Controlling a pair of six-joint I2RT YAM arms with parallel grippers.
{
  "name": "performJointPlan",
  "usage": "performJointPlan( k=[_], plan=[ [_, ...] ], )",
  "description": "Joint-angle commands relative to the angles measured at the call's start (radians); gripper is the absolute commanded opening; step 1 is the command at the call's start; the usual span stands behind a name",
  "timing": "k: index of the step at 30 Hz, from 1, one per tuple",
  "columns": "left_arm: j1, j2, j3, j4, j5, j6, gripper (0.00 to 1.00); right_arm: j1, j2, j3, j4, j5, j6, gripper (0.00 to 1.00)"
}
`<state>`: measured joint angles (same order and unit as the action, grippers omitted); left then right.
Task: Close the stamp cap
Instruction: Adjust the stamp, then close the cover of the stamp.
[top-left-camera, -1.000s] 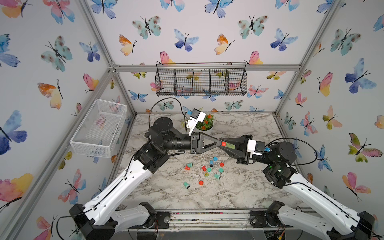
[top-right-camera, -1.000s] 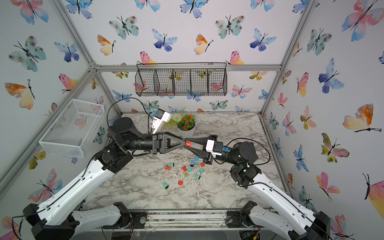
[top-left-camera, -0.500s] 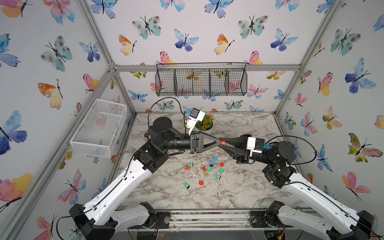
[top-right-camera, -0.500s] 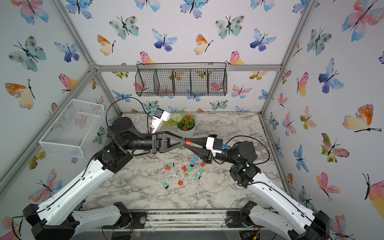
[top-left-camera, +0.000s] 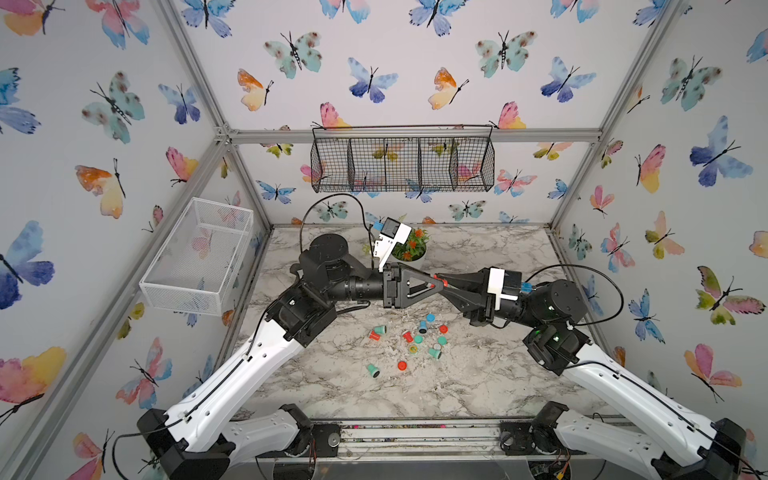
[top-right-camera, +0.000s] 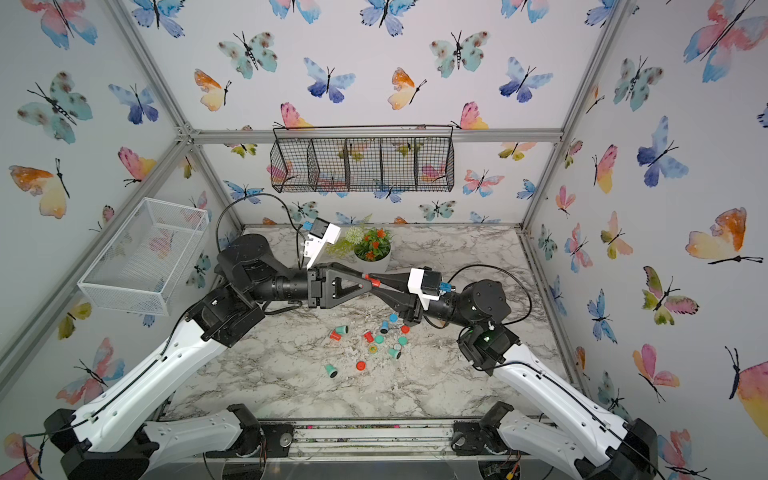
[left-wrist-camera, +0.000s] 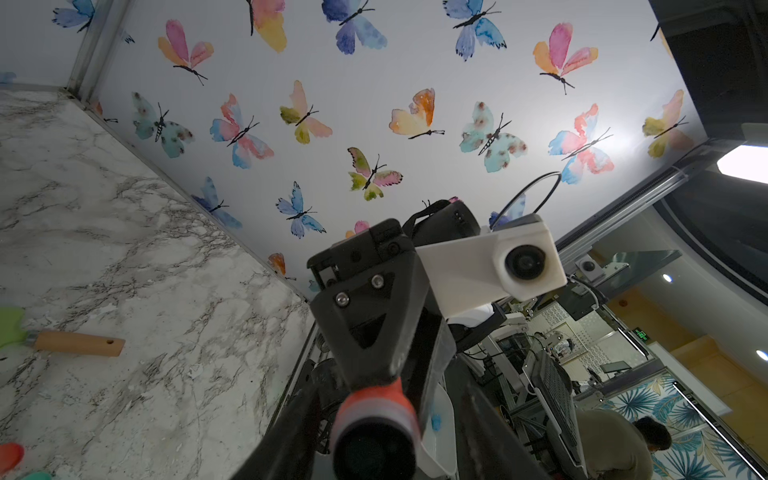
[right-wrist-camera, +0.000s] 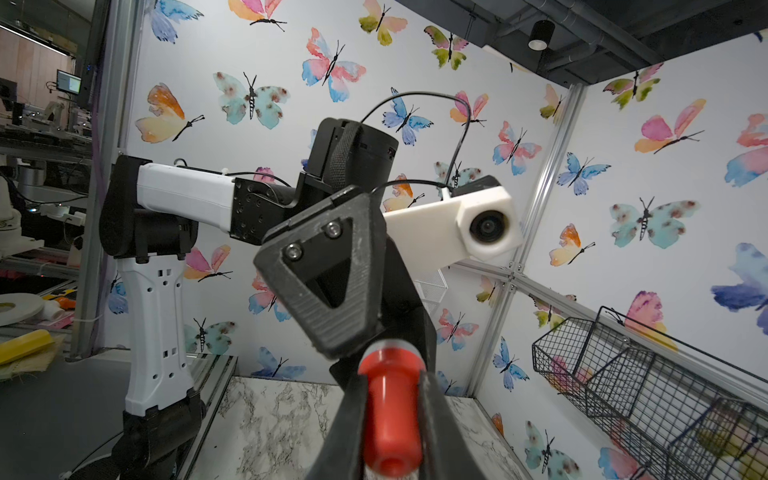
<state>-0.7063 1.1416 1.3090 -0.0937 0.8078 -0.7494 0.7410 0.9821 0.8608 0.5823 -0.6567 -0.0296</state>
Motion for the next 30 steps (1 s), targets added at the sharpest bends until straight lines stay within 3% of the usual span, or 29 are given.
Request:
performJointPlan(
  k=[1, 5, 12, 17, 21, 30],
  plan=[
    [0.077, -0.031, 0.024, -0.077, -0.066, 0.042, 0.59, 0.001, -0.011, 0.024, -0.084, 0.070, -0.001, 0.02],
    [0.229, -0.029, 0.018, -0.171, -0.067, 0.079, 0.59, 0.001, 0.002, 0.051, -0.208, 0.132, -0.006, 0.02],
    [0.466, 0.011, -0.047, -0.303, -0.088, 0.288, 0.59, 0.003, 0.099, 0.154, -0.454, 0.245, 0.115, 0.01],
    [0.602, 0.060, -0.115, -0.346, -0.201, 0.445, 0.60, 0.023, 0.196, 0.220, -0.625, 0.364, 0.258, 0.01],
    [0.607, 0.097, -0.163, -0.346, -0.400, 0.518, 0.60, 0.081, 0.300, 0.271, -0.764, 0.466, 0.355, 0.01],
    [0.610, 0.143, -0.285, -0.271, -0.512, 0.536, 0.59, 0.184, 0.606, 0.452, -1.102, 0.588, 0.499, 0.01]
  ],
)
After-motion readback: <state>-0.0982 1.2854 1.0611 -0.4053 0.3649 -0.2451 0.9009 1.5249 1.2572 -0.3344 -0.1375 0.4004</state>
